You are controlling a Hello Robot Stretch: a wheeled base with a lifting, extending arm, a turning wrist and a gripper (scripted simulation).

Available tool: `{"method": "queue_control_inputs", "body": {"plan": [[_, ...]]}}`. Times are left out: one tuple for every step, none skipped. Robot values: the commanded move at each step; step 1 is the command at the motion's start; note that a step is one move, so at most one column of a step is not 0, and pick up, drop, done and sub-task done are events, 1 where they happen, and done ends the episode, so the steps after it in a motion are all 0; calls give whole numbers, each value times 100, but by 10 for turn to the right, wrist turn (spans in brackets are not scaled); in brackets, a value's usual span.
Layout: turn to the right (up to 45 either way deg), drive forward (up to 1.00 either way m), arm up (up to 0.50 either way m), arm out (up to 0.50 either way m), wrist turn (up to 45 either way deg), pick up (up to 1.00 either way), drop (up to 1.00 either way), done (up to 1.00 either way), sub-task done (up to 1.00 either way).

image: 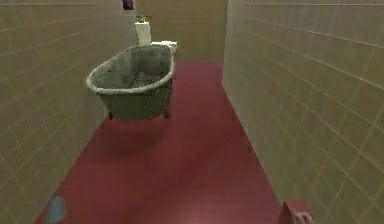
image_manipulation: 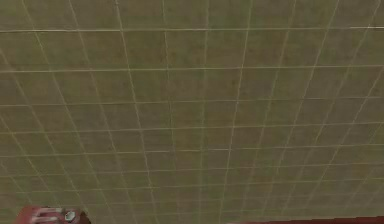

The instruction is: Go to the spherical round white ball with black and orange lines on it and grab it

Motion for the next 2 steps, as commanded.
{"method": "queue_control_inputs", "body": {"plan": [[0,100,0,0,0,0,0,0,0],[30,0,0,0,0,0,0,0,0]]}}
